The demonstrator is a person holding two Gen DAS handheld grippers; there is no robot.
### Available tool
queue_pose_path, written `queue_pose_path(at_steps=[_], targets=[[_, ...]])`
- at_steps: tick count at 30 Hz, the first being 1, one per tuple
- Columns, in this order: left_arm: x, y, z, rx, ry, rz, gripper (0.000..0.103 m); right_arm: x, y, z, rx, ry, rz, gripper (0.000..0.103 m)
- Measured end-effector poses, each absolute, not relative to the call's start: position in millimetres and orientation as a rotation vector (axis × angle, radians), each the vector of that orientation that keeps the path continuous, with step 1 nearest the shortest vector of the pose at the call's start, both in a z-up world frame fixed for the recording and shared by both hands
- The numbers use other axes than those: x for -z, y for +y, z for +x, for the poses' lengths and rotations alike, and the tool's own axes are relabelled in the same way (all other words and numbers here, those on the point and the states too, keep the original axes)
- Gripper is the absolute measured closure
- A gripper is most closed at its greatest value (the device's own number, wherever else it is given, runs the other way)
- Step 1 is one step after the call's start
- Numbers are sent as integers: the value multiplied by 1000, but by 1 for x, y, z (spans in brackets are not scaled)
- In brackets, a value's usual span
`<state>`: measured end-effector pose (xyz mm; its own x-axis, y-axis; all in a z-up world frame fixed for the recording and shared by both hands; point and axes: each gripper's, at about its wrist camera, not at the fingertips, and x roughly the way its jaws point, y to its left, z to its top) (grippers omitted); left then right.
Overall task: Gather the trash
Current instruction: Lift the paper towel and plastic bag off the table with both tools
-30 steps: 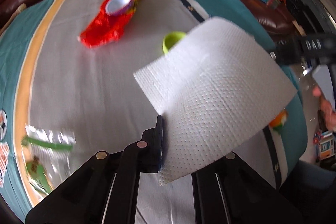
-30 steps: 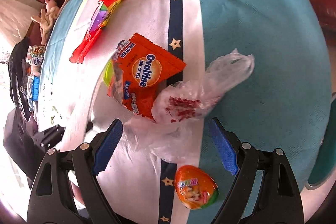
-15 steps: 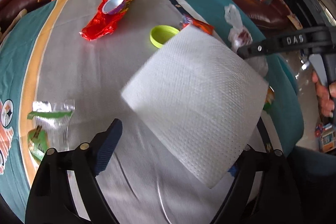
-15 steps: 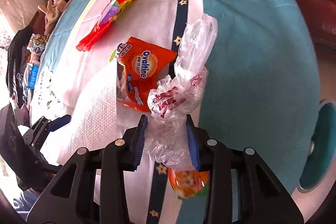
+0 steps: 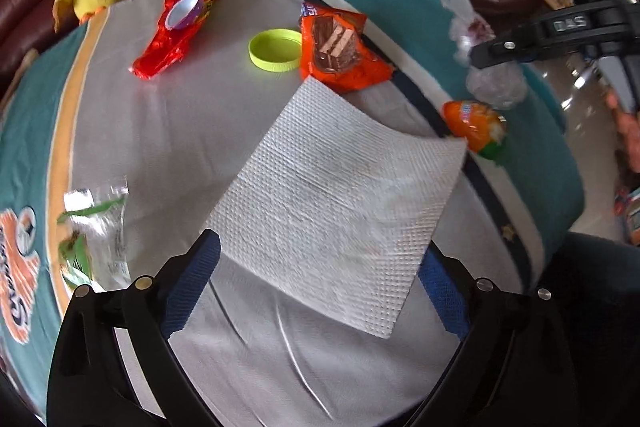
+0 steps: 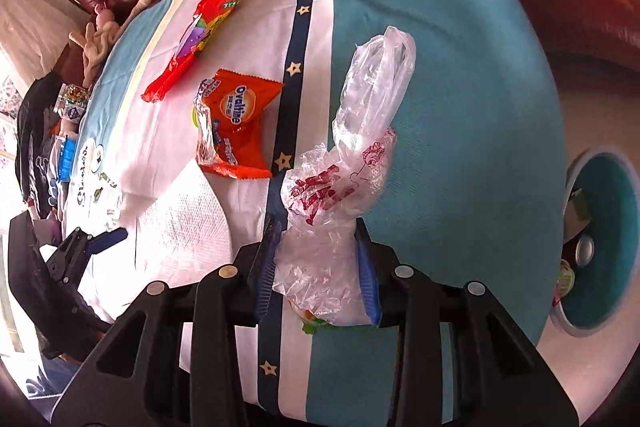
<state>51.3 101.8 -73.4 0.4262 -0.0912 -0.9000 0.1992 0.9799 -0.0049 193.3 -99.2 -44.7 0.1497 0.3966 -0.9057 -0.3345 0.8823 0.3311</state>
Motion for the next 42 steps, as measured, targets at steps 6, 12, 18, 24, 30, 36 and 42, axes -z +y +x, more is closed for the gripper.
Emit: queue_pose_path(at_steps=[6,12,18,24,30,36,42], targets=[[89,111,85,128,1142,166,7,41,-103,186,-536,1310,86,67],[98,124,104,163,1162,85,4,40,-111,183,-522,1315,100,66],[96,101,94,224,1131,127,17,46,-112,185,-518,1330,116,65],[84,80,83,276,1123,65,96,44,-115,183,-520,1321,127,65],[64,71,76,225,1085,13,96,36,-132,178,-515,1289,148,66],[25,48,83,240,1024,15,96,26,-165,177,-494,1244,202,66],[4,-4,103,326,992,32,96,19,-208,176,-452,1206,268,67]])
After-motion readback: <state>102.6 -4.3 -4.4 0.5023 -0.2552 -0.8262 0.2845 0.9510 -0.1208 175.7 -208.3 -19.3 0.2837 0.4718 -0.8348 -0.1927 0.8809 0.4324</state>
